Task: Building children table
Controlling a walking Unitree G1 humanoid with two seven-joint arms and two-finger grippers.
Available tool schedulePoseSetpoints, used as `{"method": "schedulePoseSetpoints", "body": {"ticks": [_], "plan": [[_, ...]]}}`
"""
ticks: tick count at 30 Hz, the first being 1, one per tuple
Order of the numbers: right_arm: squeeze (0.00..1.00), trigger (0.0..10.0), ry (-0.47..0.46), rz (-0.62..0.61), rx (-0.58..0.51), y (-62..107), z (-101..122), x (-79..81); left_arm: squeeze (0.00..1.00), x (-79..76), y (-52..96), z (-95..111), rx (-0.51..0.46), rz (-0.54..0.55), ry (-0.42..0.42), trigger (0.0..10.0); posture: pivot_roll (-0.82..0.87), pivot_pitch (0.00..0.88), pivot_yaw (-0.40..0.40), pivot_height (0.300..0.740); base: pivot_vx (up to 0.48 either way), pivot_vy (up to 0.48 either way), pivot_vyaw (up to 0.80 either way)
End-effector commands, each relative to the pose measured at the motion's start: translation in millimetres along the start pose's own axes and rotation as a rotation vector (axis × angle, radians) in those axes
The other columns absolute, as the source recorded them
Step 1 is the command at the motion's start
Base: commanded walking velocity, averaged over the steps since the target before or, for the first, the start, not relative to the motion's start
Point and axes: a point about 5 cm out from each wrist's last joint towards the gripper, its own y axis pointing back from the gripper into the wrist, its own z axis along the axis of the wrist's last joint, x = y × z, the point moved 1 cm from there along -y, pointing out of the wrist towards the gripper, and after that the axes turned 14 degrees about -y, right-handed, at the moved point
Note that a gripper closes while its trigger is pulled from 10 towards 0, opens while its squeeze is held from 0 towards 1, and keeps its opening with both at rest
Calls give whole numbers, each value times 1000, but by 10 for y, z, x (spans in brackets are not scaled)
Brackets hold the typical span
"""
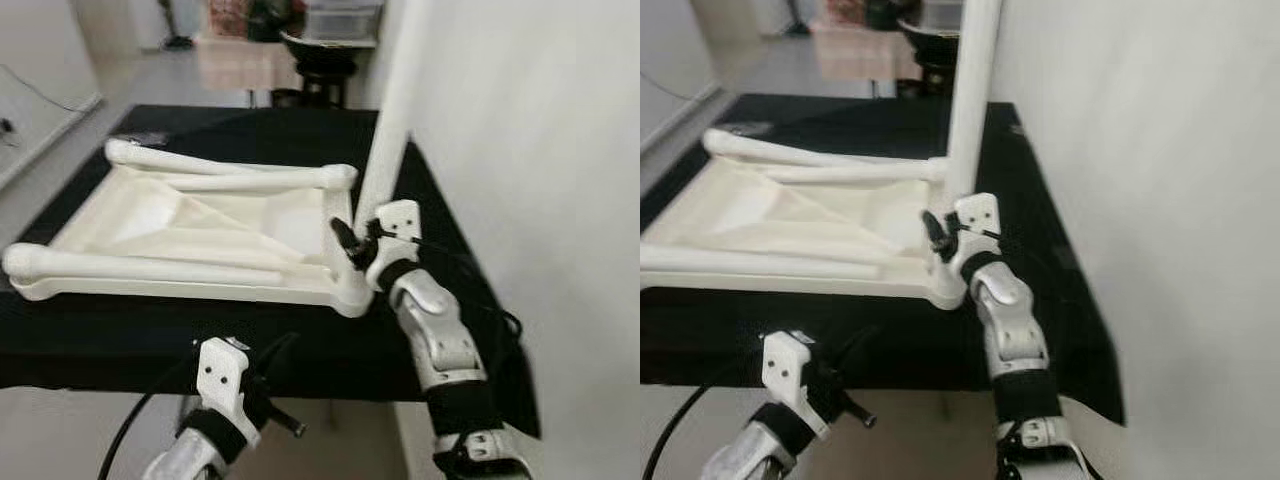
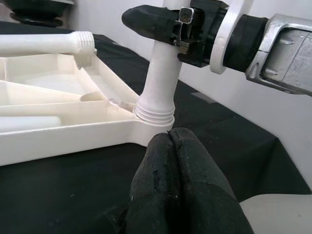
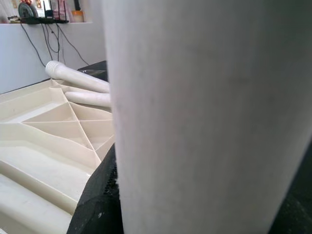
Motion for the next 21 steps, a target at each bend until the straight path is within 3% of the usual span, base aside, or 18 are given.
{"method": "schedulePoseSetpoints", "body": {"ticks": [1,3,4,5,7,9,10,11,12,15,21], "plan": [[565,10000,2,-4,127,59,-285,-4,0,3,3,-1,7,0,-1,10000,76,89,-80,740,0,0,0],[565,10000,-2,20,118,55,-266,17,0,2,2,-2,7,-1,-1,10000,76,89,-80,740,0,0,0],[1000,10000,-36,100,96,50,-180,111,0,1,-1,-5,8,-4,0,10000,75,85,-78,740,0,0,0],[1000,10000,-36,100,96,50,-180,111,0,1,-1,-5,8,-4,0,10000,75,85,-78,740,0,0,0],[1000,10000,-58,268,75,33,-41,205,0,-2,-7,-7,8,-6,1,10000,76,84,-79,740,0,0,0],[1000,10000,-58,268,75,33,-41,205,0,-2,-7,-7,8,-6,1,10000,76,84,-79,740,0,0,0],[941,10000,-67,373,79,36,22,230,0,-2,-10,-8,8,-6,1,10000,76,83,-80,740,0,0,0],[0,10000,-35,491,92,44,79,218,0,-2,-15,-10,7,-6,1,10000,78,79,-83,740,0,0,0],[0,10000,-35,491,92,44,79,218,0,-2,-15,-10,7,-6,1,10000,78,79,-83,740,0,0,0],[0,10000,34,763,199,42,151,60,0,-7,-27,-20,7,-5,1,10000,87,71,-89,740,0,0,0],[0,10000,28,790,270,-82,215,-78,0,-19,-23,-27,9,-6,2,10000,105,71,-99,740,0,0,0]]}}
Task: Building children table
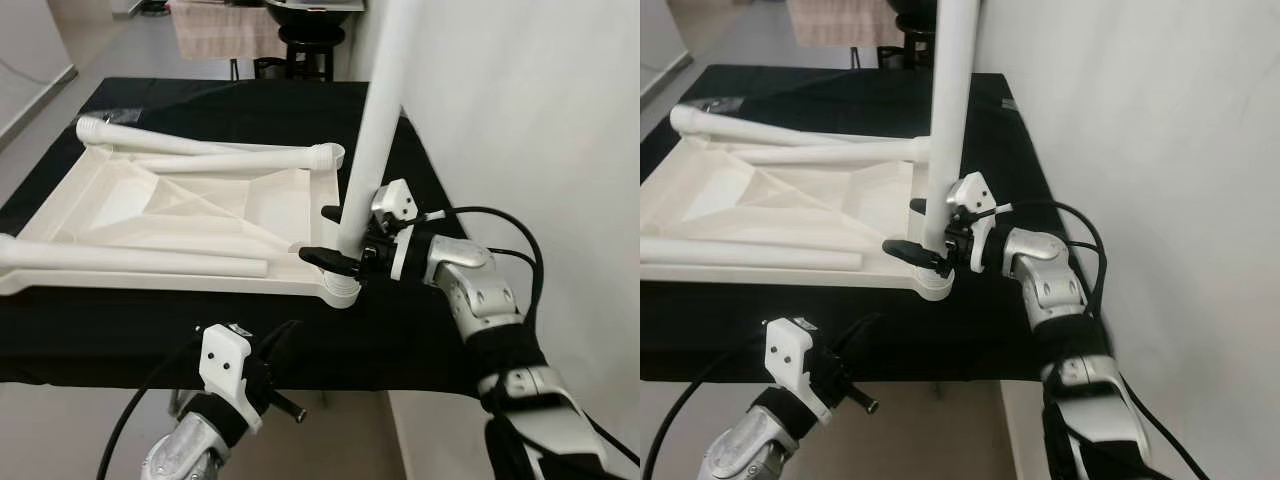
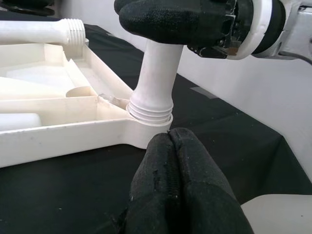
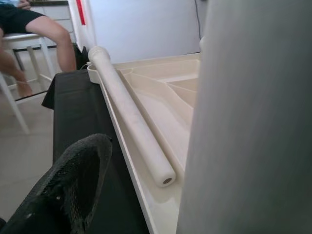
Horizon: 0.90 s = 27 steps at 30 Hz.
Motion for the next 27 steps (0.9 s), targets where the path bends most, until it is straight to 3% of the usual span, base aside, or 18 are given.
{"method": "schedulePoseSetpoints", "body": {"ticks": [1,3,4,5,16,22,24,25,26,27], "plan": [[0,10000,-27,37,40,-54,-22,-23,0,-22,15,-38,18,-1,6,10000,105,71,-99,740,0,0,0],[0,10000,-39,46,46,-50,-4,-45,0,-25,17,-39,18,-1,6,10000,105,71,-99,740,0,0,0],[0,392,-67,63,59,-32,27,-87,0,-33,21,-42,19,-2,7,10000,110,71,-102,740,0,0,0],[0,0,-79,72,64,-24,39,-99,0,-33,22,-46,20,-2,8,10000,110,71,-102,740,0,0,0],[0,0,-86,71,57,67,77,-190,0,-43,22,-54,20,-2,10,10000,108,75,-101,740,0,0,0],[0,0,-55,-28,31,280,-51,-269,0,-49,30,-48,20,-4,12,10000,104,80,-92,740,0,0,0],[0,0,-45,-103,11,329,-149,-273,0,-44,38,-41,20,-4,13,10000,99,83,-91,740,0,0,0],[0,0,-64,-199,20,291,-265,-268,0,-38,42,-39,20,-5,13,10000,96,84,-91,740,0,0,0],[0,0,-64,-345,23,233,-378,-269,0,-34,44,-37,20,-5,13,10000,96,84,-91,740,0,0,0],[0,0,-94,-625,0,209,-545,-253,0,-26,43,-31,19,-5,13,10000,86,89,-86,740,0,0,0]]}}
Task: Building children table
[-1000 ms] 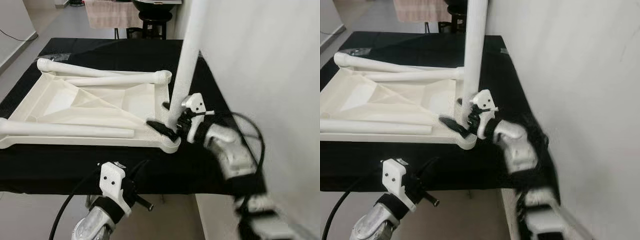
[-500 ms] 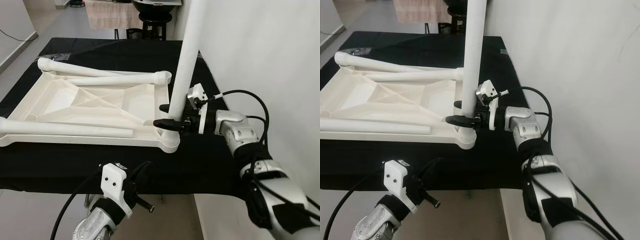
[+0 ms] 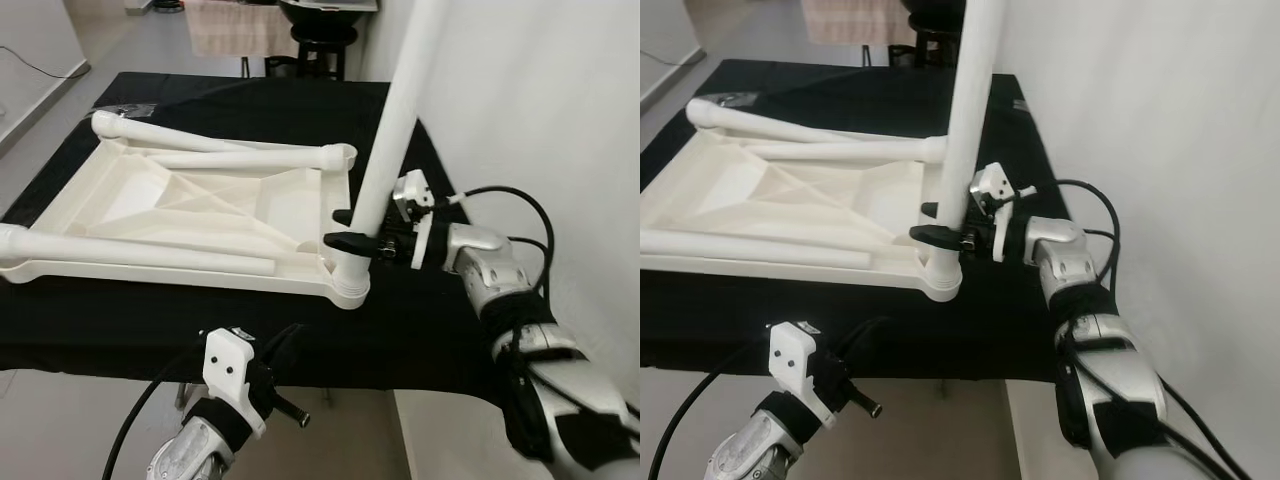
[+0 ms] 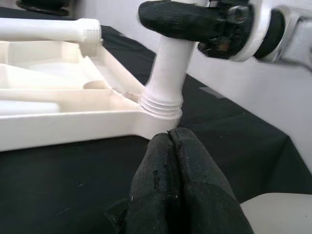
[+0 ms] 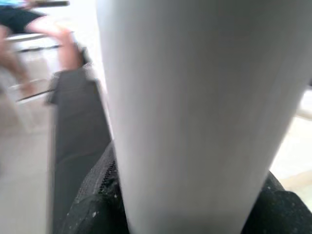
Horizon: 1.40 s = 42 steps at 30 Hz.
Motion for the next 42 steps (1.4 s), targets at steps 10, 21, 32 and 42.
{"method": "schedulePoseSetpoints", "body": {"ticks": [10,21,32,42], "plan": [[0,0,-66,-559,29,-69,-544,155,0,12,-34,-1,0,-15,5,10000,88,72,-91,740,0,0,0],[1000,10000,-117,-404,-3,-176,-362,364,0,10,-54,4,-5,-5,5,10000,81,67,-85,740,0,0,0],[0,10000,13,174,72,-123,21,312,0,11,-63,-10,-4,-5,4,10000,94,64,-96,740,0,0,0],[0,4706,-70,186,169,-154,3,99,0,7,-46,-40,6,-7,5,10000,120,62,-100,740,0,0,0]]}}
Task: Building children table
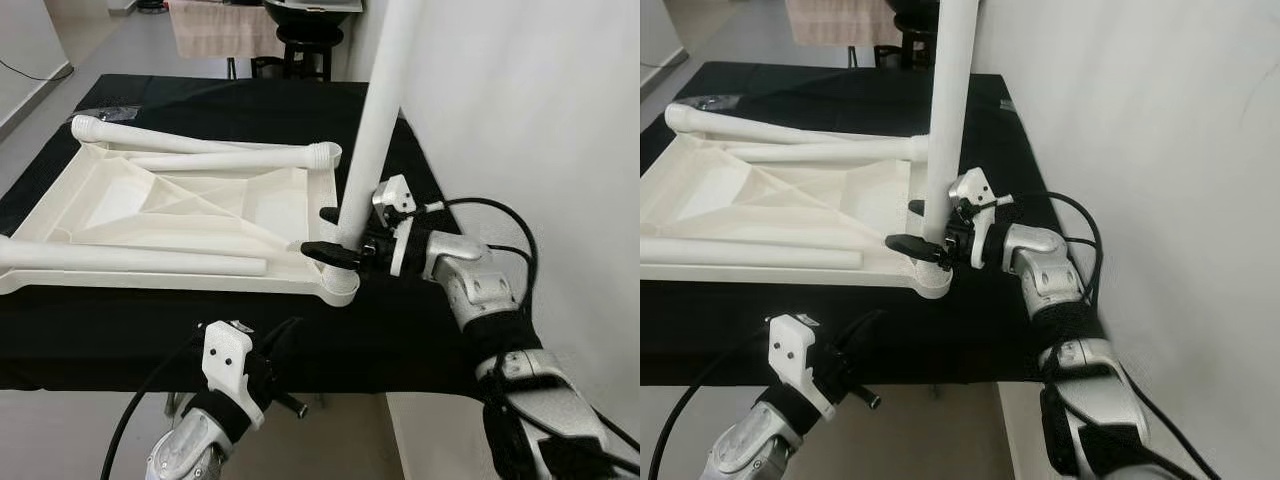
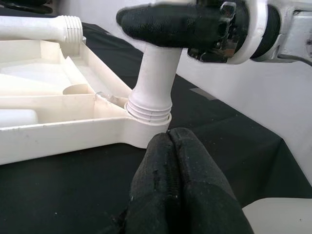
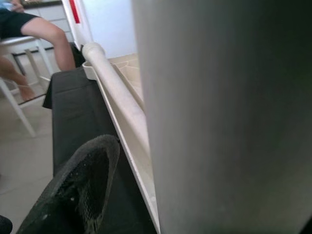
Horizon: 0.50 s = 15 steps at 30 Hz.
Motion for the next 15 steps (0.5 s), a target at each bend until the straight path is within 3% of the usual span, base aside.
{"method": "schedulePoseSetpoints", "body": {"ticks": [1,2,15], "plan": [[0,4706,-8,-1,33,-32,-38,-13,0,-8,22,-40,16,1,1,10000,120,62,-100,740,0,0,0],[0,0,-43,-2,41,2,-51,-63,0,-14,30,-46,19,-1,2,10000,124,62,-101,740,0,0,0],[0,0,-39,-25,13,183,-77,-140,0,-29,46,-45,21,-2,5,10000,112,68,-95,740,0,0,0]]}}
